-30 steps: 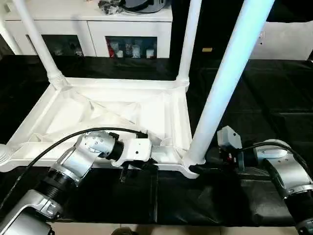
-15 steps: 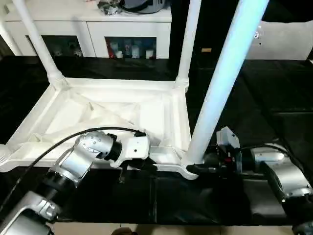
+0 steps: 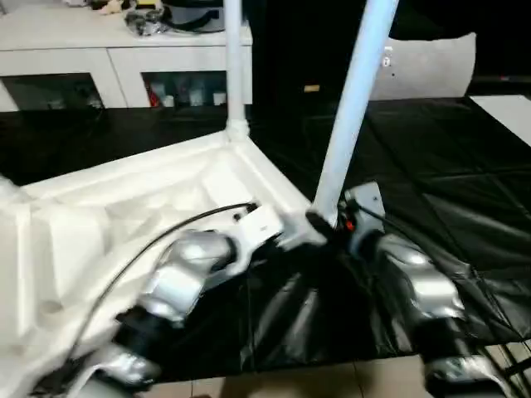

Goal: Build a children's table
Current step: Rotate leg to tighten

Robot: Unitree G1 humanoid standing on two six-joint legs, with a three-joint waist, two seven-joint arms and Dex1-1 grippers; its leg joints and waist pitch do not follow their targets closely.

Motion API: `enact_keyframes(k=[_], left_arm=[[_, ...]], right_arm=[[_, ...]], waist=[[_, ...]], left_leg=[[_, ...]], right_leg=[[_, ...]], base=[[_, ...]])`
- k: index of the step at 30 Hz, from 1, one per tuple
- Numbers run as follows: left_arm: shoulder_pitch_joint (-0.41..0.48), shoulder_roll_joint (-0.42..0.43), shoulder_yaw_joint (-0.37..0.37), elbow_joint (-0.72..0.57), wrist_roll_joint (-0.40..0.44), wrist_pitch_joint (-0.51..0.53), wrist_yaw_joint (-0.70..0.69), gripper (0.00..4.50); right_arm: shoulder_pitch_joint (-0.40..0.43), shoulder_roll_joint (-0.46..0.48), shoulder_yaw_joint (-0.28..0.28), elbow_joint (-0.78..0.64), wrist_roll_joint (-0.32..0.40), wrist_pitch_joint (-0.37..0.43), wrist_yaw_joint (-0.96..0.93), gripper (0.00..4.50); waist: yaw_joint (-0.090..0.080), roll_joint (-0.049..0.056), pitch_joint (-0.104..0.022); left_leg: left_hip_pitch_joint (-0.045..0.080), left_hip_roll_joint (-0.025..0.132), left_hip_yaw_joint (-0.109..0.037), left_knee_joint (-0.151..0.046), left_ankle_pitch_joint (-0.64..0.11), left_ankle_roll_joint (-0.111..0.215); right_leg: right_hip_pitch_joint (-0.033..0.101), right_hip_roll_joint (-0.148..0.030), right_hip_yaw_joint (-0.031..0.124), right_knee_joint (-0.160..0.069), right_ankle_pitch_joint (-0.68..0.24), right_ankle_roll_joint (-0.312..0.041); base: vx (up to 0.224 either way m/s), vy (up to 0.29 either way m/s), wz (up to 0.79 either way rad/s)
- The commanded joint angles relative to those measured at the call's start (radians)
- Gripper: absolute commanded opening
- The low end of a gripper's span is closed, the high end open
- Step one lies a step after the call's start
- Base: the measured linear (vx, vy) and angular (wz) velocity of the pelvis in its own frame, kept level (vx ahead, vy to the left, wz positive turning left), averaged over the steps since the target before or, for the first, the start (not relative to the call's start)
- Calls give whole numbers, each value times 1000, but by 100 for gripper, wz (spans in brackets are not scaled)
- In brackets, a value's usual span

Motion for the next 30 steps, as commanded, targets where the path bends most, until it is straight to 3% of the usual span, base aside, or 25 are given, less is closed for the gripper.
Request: enact_keyframes(k=[1, 4, 6, 9, 10, 12, 15, 16, 20, 27, 30], left_arm=[[-37, -53, -61, -29, 2, -17, 4, 0], [-34, -14, -60, -19, 18, -30, -5, 0], [-36, 2, -59, -7, 27, -43, -7, 0], [-41, 26, -47, 15, 25, -69, -16, 0], [-43, 37, -43, 20, 21, -79, -25, 0], [-44, 56, -39, 27, 14, -102, -45, 0], [-39, 102, -48, 34, 1, -156, -108, 0], [-33, 120, -54, 37, -2, -179, -132, 0], [-13, 199, -98, 57, -18, -322, -254, 0], [-23, 247, -116, 81, -31, -395, -346, 0], [-34, 287, -135, 83, -56, -458, -449, 0]], right_arm=[[17, 66, 49, 16, 41, 42, 38, 339], [43, 39, 20, -40, 82, 32, 92, 360], [54, 18, 20, -58, 91, 23, 123, 384], [84, -46, 27, -93, 95, -2, 209, 395], [95, -72, 26, -107, 94, -14, 243, 422], [111, -114, 20, -128, 100, -32, 295, 428], [126, -191, -1, -152, 125, -47, 380, 441], [129, -219, -3, -158, 130, -48, 412, 441], [126, -344, 7, -166, 144, -53, 576, 441], [99, -406, 45, -162, 135, -79, 686, 441], [91, -433, 94, -168, 132, -112, 782, 441]], waist=[[7, -4, -40], [16, 5, -44], [23, 2, -47], [27, 5, -47], [30, 4, -49], [38, 4, -51], [41, 3, -53], [41, 7, -51], [48, 9, -52], [55, 7, -53], [59, 1, -54]], left_leg=[[2, 58, -30, -87, -276, 3], [1, 59, -28, -85, -233, 18], [-2, 59, -25, -81, -195, 31], [-4, 60, -24, -79, -170, 40], [-2, 58, -22, -76, -168, 43], [-10, 58, -22, -73, -130, 60], [-11, 59, -22, -69, -115, 75], [-13, 59, -23, -70, -119, 84], [-11, 61, -23, -66, -111, 96], [-8, 65, -21, -66, -118, 91], [-9, 66, -18, -65, -109, 99]], right_leg=[[22, -90, 52, -96, -299, -174], [26, -90, 53, -90, -210, -186], [31, -88, 52, -84, -142, -198], [32, -89, 50, -81, -106, -211], [33, -87, 49, -81, -103, -212], [37, -88, 48, -75, -66, -213], [38, -87, 46, -72, -43, -216], [36, -88, 43, -74, -51, -223], [37, -87, 42, -71, -27, -230], [35, -89, 39, -64, -28, -250], [35, -89, 39, -62, -33, -249]], base=[[0, 0, 0], [0, 0, 0], [0, 0, 0], [0, 0, 0], [0, 0, 0], [0, 0, 0], [0, 0, 0], [0, 0, 0], [0, 0, 0], [0, 0, 0], [0, 0, 0]])
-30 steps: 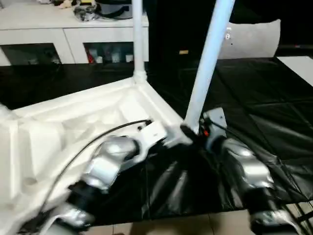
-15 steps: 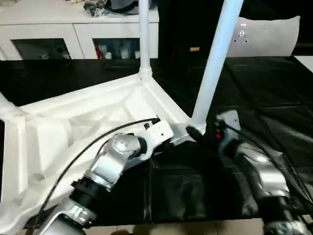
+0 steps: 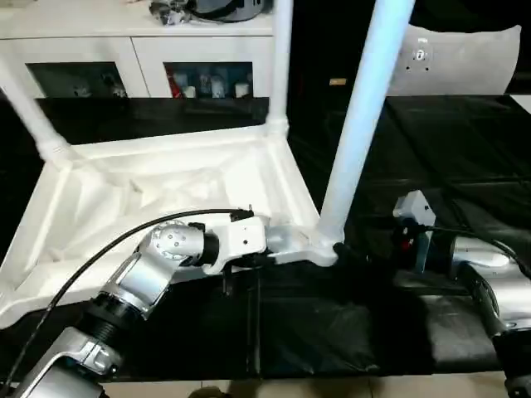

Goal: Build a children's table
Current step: Rotate leg to tighten

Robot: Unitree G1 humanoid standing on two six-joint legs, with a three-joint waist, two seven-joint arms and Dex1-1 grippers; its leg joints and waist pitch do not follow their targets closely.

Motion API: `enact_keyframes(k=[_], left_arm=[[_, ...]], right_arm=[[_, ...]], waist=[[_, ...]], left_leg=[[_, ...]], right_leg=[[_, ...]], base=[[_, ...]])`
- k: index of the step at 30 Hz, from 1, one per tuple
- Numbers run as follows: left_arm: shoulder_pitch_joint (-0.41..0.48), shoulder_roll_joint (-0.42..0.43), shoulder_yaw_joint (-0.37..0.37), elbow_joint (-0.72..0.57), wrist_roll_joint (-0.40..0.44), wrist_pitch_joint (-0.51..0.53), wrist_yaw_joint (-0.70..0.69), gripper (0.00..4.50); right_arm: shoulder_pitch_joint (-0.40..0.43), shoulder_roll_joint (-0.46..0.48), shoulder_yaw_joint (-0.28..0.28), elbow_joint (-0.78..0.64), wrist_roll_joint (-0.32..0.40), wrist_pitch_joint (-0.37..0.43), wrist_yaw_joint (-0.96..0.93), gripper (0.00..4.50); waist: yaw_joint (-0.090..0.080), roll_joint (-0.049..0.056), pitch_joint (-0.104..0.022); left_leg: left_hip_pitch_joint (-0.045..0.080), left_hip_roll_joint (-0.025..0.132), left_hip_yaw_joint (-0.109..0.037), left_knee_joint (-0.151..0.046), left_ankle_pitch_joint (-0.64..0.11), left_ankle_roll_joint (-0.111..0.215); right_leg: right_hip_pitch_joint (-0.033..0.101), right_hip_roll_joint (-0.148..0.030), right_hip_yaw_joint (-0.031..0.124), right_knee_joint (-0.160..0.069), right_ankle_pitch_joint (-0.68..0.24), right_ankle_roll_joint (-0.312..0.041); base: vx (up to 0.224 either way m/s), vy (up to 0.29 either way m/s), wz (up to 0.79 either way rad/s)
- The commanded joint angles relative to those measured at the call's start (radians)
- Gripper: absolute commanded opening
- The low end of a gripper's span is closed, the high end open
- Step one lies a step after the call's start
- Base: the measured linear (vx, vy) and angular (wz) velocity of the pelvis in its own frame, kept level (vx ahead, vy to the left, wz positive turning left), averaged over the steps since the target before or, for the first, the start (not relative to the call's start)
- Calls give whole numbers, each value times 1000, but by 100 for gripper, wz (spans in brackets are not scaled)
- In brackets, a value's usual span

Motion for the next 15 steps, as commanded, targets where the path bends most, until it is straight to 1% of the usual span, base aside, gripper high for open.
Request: enact_keyframes(k=[1, 2, 5, 7, 8, 10, 12, 14, 15], left_arm=[[-5, 31, -70, 20, 17, -73, -108, 0], [-10, 36, -76, 27, 16, -97, -128, 0], [-17, 41, -88, 29, 10, -125, -166, 0], [-19, 40, -91, 24, 7, -127, -178, 0], [-19, 39, -93, 21, 5, -129, -184, 0], [-23, 37, -100, 16, -3, -135, -201, 0], [-26, 36, -105, 17, -6, -144, -211, 0], [-31, 34, -108, 24, -6, -155, -220, 0], [-32, 33, -107, 30, -6, -160, -223, 0]], right_arm=[[-10, -17, 37, -15, 1, -25, 66, 441], [-16, -14, 46, -9, 0, -20, 79, 441], [-31, 0, 63, 15, -7, -26, 88, 441], [-36, 7, 67, 21, -7, -23, 90, 415], [-38, 11, 69, 23, -5, -20, 92, 415], [-44, 15, 77, 31, 7, 0, 108, 394], [-45, 14, 85, 29, 12, 14, 120, 367], [-42, 10, 95, 25, 16, 28, 136, 367], [-42, 9, 96, 26, 16, 28, 139, 350]], waist=[[4, -12, -56], [6, -13, -55], [15, -11, -57], [20, -10, -58], [20, -10, -57], [21, -8, -58], [22, -8, -60], [23, -8, -61], [23, -8, -61]], left_leg=[[6, 62, -18, -60, -113, 95], [7, 62, -17, -60, -116, 97], [11, 66, -16, -60, -113, 90], [12, 67, -16, -60, -113, 82], [12, 67, -16, -61, -115, 79], [11, 67, -17, -61, -116, 75], [10, 65, -17, -59, -106, 77], [9, 65, -17, -58, -96, 82], [8, 65, -17, -57, -93, 84]], right_leg=[[47, -89, 47, -63, -40, -248], [47, -89, 47, -64, -51, -246], [43, -91, 48, -63, -63, -245], [41, -91, 48, -60, -60, -247], [41, -91, 48, -59, -54, -249], [43, -91, 48, -58, -47, -250], [45, -91, 47, -56, -24, -253], [47, -91, 47, -55, -6, -254], [47, -91, 46, -54, -2, -255]], base=[[0, 0, 0], [0, 0, 0], [0, 0, 0], [0, 0, 0], [0, 0, 0], [0, 0, 0], [0, 0, 0], [0, 0, 0], [0, 0, 0]])
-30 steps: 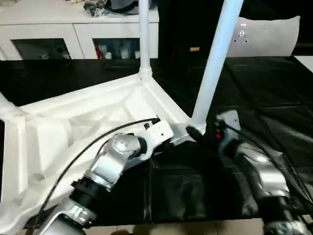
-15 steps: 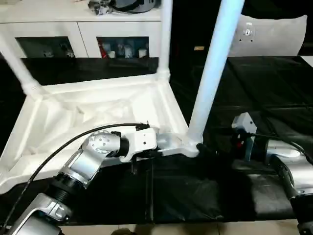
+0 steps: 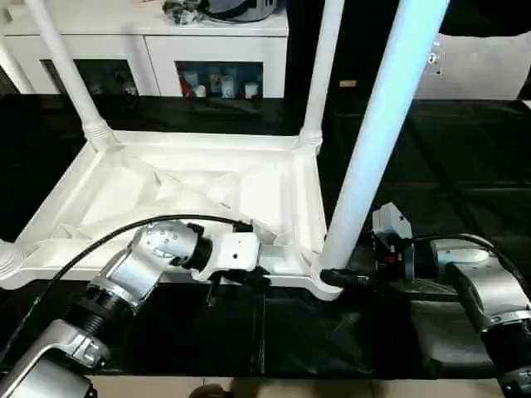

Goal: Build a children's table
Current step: Rotate leg to tighten

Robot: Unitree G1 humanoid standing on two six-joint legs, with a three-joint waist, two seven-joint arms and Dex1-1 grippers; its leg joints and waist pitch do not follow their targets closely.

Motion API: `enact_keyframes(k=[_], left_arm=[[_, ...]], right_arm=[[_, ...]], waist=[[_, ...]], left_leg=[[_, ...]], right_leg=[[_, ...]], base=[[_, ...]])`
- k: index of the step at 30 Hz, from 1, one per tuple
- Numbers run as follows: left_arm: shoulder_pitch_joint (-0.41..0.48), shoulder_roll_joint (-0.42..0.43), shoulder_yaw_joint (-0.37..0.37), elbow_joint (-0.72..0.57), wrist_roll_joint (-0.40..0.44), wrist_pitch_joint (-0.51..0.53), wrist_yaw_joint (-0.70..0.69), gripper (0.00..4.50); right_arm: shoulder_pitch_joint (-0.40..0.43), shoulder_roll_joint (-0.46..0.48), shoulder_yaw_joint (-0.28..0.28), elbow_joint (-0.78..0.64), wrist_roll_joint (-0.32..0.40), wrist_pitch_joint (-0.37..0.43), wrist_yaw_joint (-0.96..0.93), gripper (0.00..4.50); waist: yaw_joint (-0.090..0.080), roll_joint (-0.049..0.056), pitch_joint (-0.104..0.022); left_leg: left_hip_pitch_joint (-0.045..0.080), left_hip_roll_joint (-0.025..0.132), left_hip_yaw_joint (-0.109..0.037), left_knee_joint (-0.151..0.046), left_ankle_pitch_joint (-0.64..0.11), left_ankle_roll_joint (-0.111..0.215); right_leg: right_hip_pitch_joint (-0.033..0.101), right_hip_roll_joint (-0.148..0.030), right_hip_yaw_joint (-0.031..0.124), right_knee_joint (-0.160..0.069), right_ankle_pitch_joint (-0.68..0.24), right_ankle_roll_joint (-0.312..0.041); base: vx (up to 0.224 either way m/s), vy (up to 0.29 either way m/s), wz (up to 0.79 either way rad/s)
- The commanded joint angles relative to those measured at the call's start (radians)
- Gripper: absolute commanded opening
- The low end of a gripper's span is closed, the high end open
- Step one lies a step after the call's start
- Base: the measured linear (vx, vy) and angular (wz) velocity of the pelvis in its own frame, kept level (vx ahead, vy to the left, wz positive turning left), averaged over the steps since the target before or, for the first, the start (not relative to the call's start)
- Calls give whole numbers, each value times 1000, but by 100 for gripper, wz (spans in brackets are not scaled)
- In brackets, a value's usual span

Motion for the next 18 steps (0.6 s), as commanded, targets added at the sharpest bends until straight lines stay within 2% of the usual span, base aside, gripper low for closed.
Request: enact_keyframes(k=[1, 9, 15, 18], left_arm=[[-5, -6, -70, 1, 16, -48, -75, 0], [-7, -6, -70, 21, 19, -61, -84, 0], [-8, -12, -65, 31, 18, -56, -79, 0], [14, -22, -40, 6, -3, 17, -50, 0]], right_arm=[[-6, -9, 11, -2, 8, 10, 8, 339], [6, -16, 27, -12, -5, 1, 26, 269], [8, -17, 36, -10, -1, 5, 25, 261], [20, 9, 26, -22, 14, 48, -14, 261]], waist=[[-2, -6, -62], [1, -6, -61], [3, -5, -62], [4, -5, -61]], left_leg=[[10, 63, -17, -59, -91, 84], [11, 64, -17, -60, -112, 69], [11, 63, -17, -59, -102, 73], [13, 65, -18, -60, -104, 69]], right_leg=[[46, -90, 48, -55, 0, -254], [46, -90, 48, -58, -30, -250], [46, -89, 48, -56, -8, -254], [46, -89, 47, -56, -18, -255]], base=[[0, 0, 0], [0, 0, 0], [0, 0, 0], [0, 0, 0]])
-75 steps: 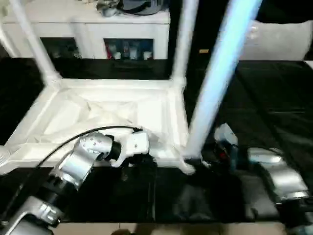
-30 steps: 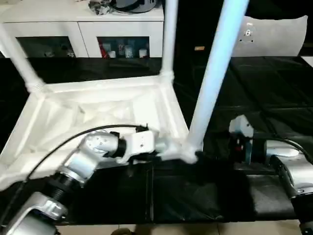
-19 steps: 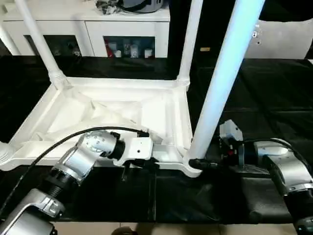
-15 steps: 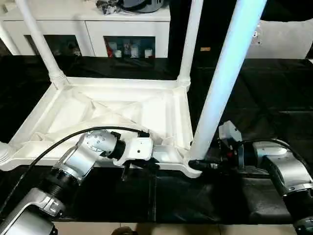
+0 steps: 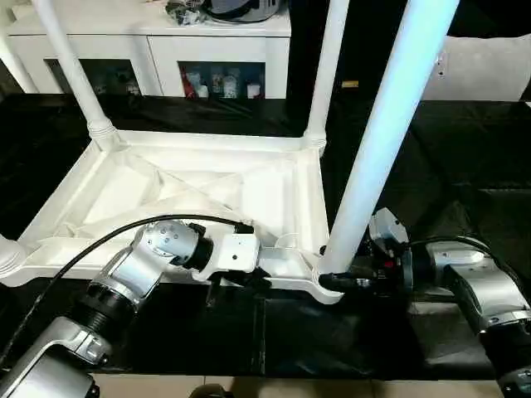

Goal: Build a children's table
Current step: Rotate leg to tighten

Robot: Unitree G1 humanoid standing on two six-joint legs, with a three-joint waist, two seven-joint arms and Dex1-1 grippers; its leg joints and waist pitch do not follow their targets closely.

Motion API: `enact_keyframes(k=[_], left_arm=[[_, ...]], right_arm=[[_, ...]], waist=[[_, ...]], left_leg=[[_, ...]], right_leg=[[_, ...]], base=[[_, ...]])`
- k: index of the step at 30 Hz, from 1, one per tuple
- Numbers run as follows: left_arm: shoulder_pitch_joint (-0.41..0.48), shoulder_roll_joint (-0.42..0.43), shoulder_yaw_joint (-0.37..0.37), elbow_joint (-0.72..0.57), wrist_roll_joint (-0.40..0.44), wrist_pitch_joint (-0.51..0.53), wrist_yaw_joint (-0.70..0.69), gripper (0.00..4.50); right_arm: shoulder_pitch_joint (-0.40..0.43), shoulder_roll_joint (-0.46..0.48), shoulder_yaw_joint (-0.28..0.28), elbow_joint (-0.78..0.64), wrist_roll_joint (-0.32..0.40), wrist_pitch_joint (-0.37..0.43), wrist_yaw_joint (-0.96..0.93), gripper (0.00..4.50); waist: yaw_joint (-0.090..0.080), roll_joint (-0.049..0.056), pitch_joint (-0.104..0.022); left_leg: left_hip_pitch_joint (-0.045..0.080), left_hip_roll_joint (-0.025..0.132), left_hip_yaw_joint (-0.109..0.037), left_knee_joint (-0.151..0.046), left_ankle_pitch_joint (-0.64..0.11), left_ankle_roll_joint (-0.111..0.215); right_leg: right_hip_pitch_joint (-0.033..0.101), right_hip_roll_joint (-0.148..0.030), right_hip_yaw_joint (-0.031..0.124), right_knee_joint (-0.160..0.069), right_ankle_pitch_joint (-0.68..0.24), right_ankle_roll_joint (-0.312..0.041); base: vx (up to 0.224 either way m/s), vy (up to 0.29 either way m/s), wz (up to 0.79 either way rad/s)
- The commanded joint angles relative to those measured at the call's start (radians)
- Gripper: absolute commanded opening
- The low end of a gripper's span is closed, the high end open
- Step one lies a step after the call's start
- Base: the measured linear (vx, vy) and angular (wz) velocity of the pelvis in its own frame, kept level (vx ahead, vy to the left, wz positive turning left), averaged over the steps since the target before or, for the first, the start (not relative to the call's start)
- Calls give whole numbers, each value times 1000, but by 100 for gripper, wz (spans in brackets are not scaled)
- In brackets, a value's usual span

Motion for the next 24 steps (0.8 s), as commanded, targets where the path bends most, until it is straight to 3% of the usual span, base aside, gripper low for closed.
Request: enact_keyframes(k=[1, 3, 6, 7, 8, 10, 11, 13, 15, 17, 20, 21, 24], left_arm=[[19, -12, -44, -24, 9, 28, -34, 0], [41, -33, -14, -58, -16, 84, 13, 0], [66, -96, 42, -128, -53, 231, 129, 0], [66, -96, 42, -128, -53, 231, 129, 0], [74, -145, 67, -156, -49, 299, 215, 0], [76, -178, 78, -166, -41, 332, 270, 0], [76, -198, 80, -168, -34, 343, 298, 0], [68, -258, 75, -168, -8, 357, 368, 0], [57, -296, 72, -157, 14, 373, 417, 0], [47, -317, 70, -149, 34, 389, 457, 0], [44, -313, 63, -147, 48, 391, 464, 0], [43, -308, 59, -146, 61, 392, 467, 0], [48, -292, 58, -143, 81, 390, 471, 0]], right_arm=[[17, 13, 4, -17, 3, 33, -30, 261], [33, 47, -6, -31, 15, 60, -78, 261], [34, 123, -15, -4, -32, 106, -259, 261], [34, 123, -15, -4, -32, 106, -259, 258], [20, 203, -47, 24, -32, 128, -391, 258], [8, 255, -71, 39, -25, 144, -473, 258], [-3, 283, -81, 51, -24, 154, -519, 257], [-34, 365, -106, 84, -38, 144, -646, 257], [-59, 407, -127, 114, -41, 153, -723, 257], [-73, 424, -126, 139, -70, 132, -777, 257], [-70, 430, -140, 136, -54, 139, -768, 257], [-65, 435, -152, 127, -39, 149, -760, 312], [-50, 426, -163, 105, -40, 141, -751, 332]], waist=[[-4, -6, -61], [-5, -6, -59], [-20, -10, -51], [-24, -8, -49], [-34, -11, -43], [-48, -7, -38], [-61, -9, -39], [-74, -10, -42], [-83, -8, -44], [-86, -9, -45], [-82, -10, -49], [-81, -10, -51], [-77, -3, -57]], left_leg=[[11, 64, -18, -61, -105, 69], [9, 66, -18, -63, -111, 64], [14, 62, -18, -70, -169, 40], [15, 63, -18, -73, -181, 31], [13, 61, -22, -80, -218, 6], [17, 57, -29, -85, -277, -15], [17, 57, -32, -88, -291, -22], [19, 56, -32, -87, -292, -29], [17, 54, -28, -84, -265, -15], [16, 51, -26, -80, -244, -7], [11, 50, -23, -77, -194, 18], [11, 51, -22, -76, -183, 23], [8, 54, -22, -72, -122, 42]], right_leg=[[46, -89, 48, -58, -18, -255], [46, -92, 49, -59, -31, -254], [42, -93, 49, -74, -160, -237], [41, -93, 50, -76, -193, -232], [43, -94, 51, -84, -299, -202], [40, -96, 47, -99, -415, -163], [39, -95, 47, -102, -428, -154], [36, -93, 49, -101, -403, -156], [36, -91, 53, -100, -339, -169], [37, -89, 52, -98, -304, -180], [43, -89, 53, -92, -234, -187], [44, -89, 53, -91, -215, -189], [47, -87, 52, -78, -100, -213]], base=[[0, 0, 0], [0, 0, 0], [0, 0, 0], [0, 0, 0], [0, 0, 0], [0, 0, 0], [0, 0, 0], [0, 0, 0], [0, 0, 0], [0, 0, 0], [0, 0, 0], [0, 0, 0], [0, 0, 0]])
